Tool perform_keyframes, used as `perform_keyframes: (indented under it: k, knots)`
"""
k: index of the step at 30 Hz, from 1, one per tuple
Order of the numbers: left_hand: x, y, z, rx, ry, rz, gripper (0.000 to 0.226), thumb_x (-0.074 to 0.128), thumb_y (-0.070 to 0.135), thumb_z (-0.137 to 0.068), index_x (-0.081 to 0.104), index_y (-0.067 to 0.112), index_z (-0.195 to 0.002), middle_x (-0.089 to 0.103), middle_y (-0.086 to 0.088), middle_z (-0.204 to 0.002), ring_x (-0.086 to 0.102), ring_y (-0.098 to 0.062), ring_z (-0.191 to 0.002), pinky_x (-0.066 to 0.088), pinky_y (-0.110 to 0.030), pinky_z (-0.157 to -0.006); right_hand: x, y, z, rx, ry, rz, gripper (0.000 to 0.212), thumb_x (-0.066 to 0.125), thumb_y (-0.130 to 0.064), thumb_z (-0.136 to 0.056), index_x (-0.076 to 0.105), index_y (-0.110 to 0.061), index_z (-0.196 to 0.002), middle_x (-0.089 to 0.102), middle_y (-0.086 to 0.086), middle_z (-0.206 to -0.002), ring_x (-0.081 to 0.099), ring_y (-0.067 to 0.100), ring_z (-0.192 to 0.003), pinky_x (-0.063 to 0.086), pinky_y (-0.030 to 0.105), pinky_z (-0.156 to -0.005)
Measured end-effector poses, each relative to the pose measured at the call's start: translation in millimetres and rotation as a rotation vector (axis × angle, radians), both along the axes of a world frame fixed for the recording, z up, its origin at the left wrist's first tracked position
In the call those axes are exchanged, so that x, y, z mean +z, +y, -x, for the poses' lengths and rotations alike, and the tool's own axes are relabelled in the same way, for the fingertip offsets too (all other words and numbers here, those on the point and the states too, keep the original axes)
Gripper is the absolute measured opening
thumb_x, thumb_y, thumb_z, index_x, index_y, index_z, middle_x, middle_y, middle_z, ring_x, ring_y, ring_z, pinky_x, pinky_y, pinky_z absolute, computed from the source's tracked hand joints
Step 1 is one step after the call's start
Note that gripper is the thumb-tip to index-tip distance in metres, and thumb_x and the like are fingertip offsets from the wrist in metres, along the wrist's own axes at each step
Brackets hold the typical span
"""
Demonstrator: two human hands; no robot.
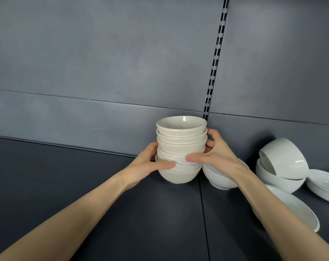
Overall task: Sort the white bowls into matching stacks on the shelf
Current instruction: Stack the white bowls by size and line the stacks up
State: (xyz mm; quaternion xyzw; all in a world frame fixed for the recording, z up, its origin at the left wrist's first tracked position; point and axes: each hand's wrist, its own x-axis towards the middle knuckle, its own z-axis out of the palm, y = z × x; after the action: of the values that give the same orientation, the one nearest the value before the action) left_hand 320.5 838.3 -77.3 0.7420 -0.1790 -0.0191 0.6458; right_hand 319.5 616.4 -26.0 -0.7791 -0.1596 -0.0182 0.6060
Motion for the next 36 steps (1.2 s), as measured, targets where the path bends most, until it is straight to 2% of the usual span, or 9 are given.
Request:
perform_keyframes:
  k: [3, 6, 11, 14, 18, 22, 25, 31, 36]
  knots:
    - [1.4, 2.0, -0.5, 0.017, -0.014, 0.008, 0.076, 0.078, 0.043, -0.062, 0.051, 0.027, -0.131, 0.060, 0.014, -0.128, 0.053, -0.005, -0.122, 0.040, -0.030, -0.106, 3.4, -3.6, 2.4, 0.035, 0.018, 0.023, 0.086, 0.082, 0.000, -0.066, 0.035, -0.021, -0.135, 0.064, -0.003, -0.118, 0.062, 0.007, -0.105, 0.055, 0.016, -0.075]
    - [1.8, 2.8, -0.3, 0.021, -0.024, 0.029, 0.072, 0.078, 0.040, -0.063, 0.054, 0.025, -0.129, 0.062, 0.013, -0.128, 0.052, -0.006, -0.124, 0.039, -0.030, -0.106, 5.8, -7.6, 2.4, 0.044, 0.021, 0.038, 0.083, 0.082, -0.002, -0.066, 0.038, -0.021, -0.134, 0.068, -0.003, -0.113, 0.066, 0.009, -0.100, 0.055, 0.018, -0.074]
    - [1.2, 1.0, -0.8, 0.001, -0.050, 0.080, 0.058, 0.073, 0.023, -0.074, 0.054, 0.021, -0.129, 0.064, 0.011, -0.125, 0.056, -0.004, -0.119, 0.047, -0.019, -0.093, 4.0, -7.6, 2.3, 0.007, 0.005, 0.027, 0.078, 0.083, 0.002, -0.064, 0.044, -0.015, -0.130, 0.071, -0.001, -0.106, 0.070, 0.010, -0.091, 0.055, 0.019, -0.070]
    - [2.8, 1.4, -1.4, -0.008, -0.056, 0.119, 0.061, 0.074, 0.023, -0.074, 0.052, 0.022, -0.131, 0.063, 0.012, -0.126, 0.056, -0.003, -0.120, 0.048, -0.013, -0.090, 2.5, -6.6, 2.8, -0.012, 0.013, 0.005, 0.075, 0.082, 0.004, -0.064, 0.045, -0.011, -0.127, 0.070, 0.000, -0.106, 0.069, 0.010, -0.092, 0.055, 0.017, -0.070]
    - [2.8, 1.2, -0.4, -0.012, -0.074, 0.107, 0.073, 0.077, 0.035, -0.067, 0.050, 0.025, -0.134, 0.061, 0.013, -0.129, 0.055, -0.003, -0.121, 0.045, -0.019, -0.097, 1.7, -5.7, 3.7, -0.002, 0.026, -0.006, 0.076, 0.081, 0.006, -0.064, 0.044, -0.011, -0.128, 0.068, 0.002, -0.109, 0.067, 0.011, -0.095, 0.056, 0.017, -0.070]
    - [3.6, 1.4, 1.8, -0.035, -0.053, 0.095, 0.069, 0.077, 0.032, -0.071, 0.048, 0.033, -0.134, 0.059, 0.018, -0.130, 0.055, -0.003, -0.121, 0.045, -0.028, -0.101, 2.4, -6.0, 5.0, 0.010, 0.026, 0.005, 0.074, 0.081, 0.007, -0.064, 0.044, -0.013, -0.125, 0.068, -0.001, -0.106, 0.067, 0.006, -0.090, 0.053, 0.014, -0.065]
    - [2.2, 1.6, 2.9, -0.070, -0.044, 0.080, 0.078, 0.080, 0.029, -0.068, 0.045, 0.035, -0.137, 0.055, 0.019, -0.135, 0.053, -0.010, -0.125, 0.045, -0.035, -0.104, 2.7, -6.9, 5.4, 0.007, 0.016, 0.008, 0.075, 0.081, 0.007, -0.064, 0.044, -0.013, -0.126, 0.067, -0.001, -0.108, 0.067, 0.006, -0.092, 0.054, 0.015, -0.067]
    - [-1.5, -0.9, 5.5, -0.071, -0.048, 0.122, 0.078, 0.081, 0.026, -0.064, 0.048, 0.038, -0.133, 0.057, 0.020, -0.132, 0.058, -0.015, -0.120, 0.051, -0.029, -0.095, 2.9, -7.1, 4.1, 0.012, 0.003, 0.010, 0.075, 0.082, 0.006, -0.062, 0.046, -0.014, -0.126, 0.068, -0.003, -0.107, 0.067, 0.004, -0.091, 0.054, 0.017, -0.069]
    - [-3.7, -2.5, 5.6, -0.073, -0.045, 0.134, 0.077, 0.080, 0.025, -0.065, 0.048, 0.036, -0.134, 0.057, 0.017, -0.133, 0.057, -0.015, -0.121, 0.049, -0.028, -0.096, 3.6, -7.7, 4.0, 0.013, 0.004, 0.009, 0.075, 0.083, 0.004, -0.063, 0.047, -0.015, -0.126, 0.068, -0.002, -0.108, 0.068, 0.007, -0.094, 0.054, 0.016, -0.069]
